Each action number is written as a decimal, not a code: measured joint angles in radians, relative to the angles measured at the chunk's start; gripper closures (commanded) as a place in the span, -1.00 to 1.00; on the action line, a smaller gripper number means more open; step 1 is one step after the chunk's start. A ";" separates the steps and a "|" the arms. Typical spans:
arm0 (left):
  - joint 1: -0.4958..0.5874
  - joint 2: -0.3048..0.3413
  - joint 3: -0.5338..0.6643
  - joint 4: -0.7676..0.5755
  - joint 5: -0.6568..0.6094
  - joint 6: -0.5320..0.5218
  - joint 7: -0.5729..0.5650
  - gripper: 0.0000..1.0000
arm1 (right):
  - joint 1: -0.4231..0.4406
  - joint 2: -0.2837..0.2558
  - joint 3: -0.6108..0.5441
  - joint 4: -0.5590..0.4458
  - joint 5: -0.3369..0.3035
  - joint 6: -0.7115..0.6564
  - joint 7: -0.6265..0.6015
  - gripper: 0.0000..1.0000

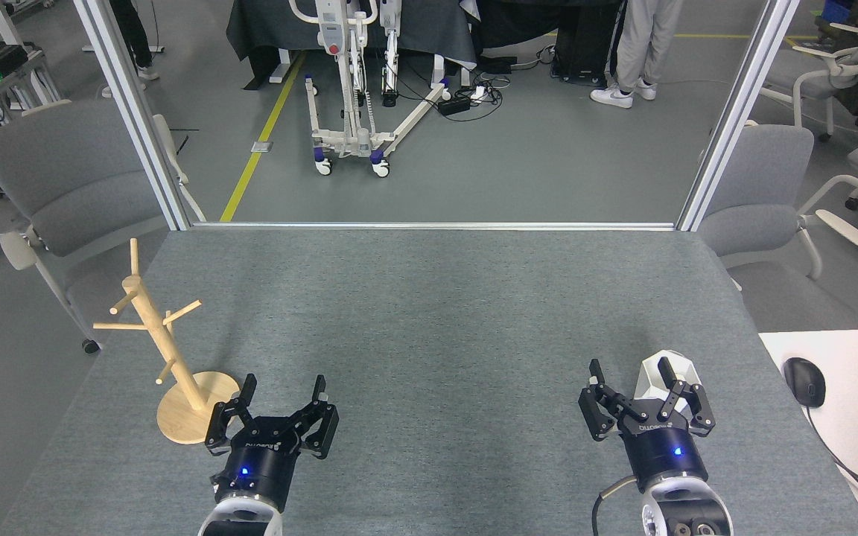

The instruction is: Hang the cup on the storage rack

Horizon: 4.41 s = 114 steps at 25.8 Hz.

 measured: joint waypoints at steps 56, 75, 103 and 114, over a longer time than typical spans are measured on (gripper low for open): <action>-0.023 0.006 -0.026 0.006 -0.001 -0.023 0.000 -0.99 | -0.107 -0.104 -0.064 0.331 0.008 0.052 -0.005 -0.99; -0.029 0.010 -0.025 0.056 -0.001 -0.023 0.000 -0.99 | -0.187 -0.121 -0.063 0.444 0.008 0.053 -0.008 -0.99; -0.029 0.011 -0.023 0.101 0.001 -0.019 0.000 -0.99 | -0.234 -0.117 -0.048 0.537 0.011 0.053 -0.010 -0.99; -0.029 0.008 -0.023 0.101 0.001 -0.023 -0.001 -0.99 | -0.241 -0.119 -0.051 0.541 0.008 0.053 -0.009 -0.99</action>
